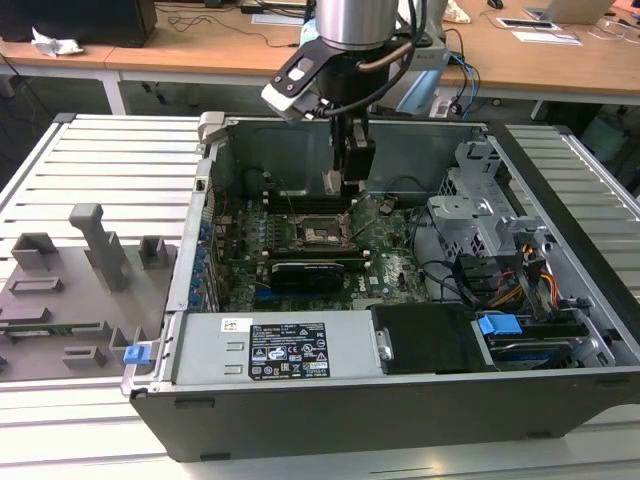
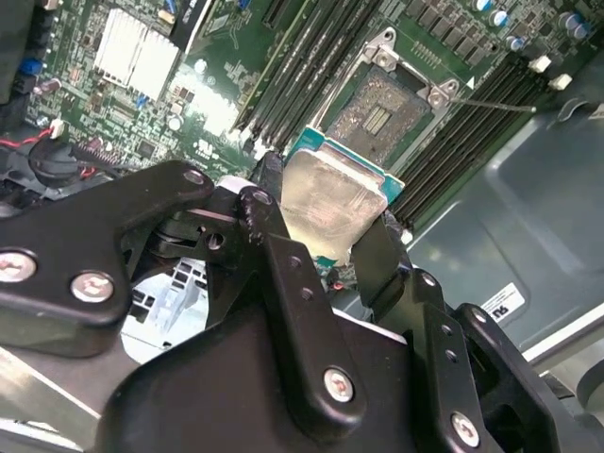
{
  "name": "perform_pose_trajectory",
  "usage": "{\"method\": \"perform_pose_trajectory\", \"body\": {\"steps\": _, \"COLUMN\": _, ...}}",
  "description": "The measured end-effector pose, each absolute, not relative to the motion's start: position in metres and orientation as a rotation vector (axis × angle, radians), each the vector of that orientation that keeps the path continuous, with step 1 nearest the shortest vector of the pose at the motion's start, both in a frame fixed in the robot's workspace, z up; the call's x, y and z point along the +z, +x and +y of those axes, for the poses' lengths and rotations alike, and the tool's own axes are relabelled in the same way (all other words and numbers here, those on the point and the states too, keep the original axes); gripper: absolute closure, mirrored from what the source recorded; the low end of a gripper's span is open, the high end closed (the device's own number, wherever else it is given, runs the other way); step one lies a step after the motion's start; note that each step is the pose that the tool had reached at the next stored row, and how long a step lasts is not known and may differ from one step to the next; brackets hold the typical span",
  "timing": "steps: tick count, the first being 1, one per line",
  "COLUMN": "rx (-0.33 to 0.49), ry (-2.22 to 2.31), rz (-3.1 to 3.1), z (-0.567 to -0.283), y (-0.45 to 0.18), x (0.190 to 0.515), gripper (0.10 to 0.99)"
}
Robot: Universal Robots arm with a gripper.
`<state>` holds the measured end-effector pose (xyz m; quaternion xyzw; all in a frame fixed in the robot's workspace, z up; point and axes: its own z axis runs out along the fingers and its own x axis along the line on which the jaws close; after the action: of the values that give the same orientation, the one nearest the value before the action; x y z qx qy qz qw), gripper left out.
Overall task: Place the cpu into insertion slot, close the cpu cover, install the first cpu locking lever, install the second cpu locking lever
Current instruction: 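Place the cpu into insertion slot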
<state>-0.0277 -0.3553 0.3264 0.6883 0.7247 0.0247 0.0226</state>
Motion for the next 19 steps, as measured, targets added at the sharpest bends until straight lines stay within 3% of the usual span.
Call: {"method": "perform_pose_trajectory", "body": {"steps": 19, "rx": 0.076, "ry": 2.132, "rz": 2.244, "z": -0.355, "y": -0.032, "x": 0.311, "gripper": 0.549}}
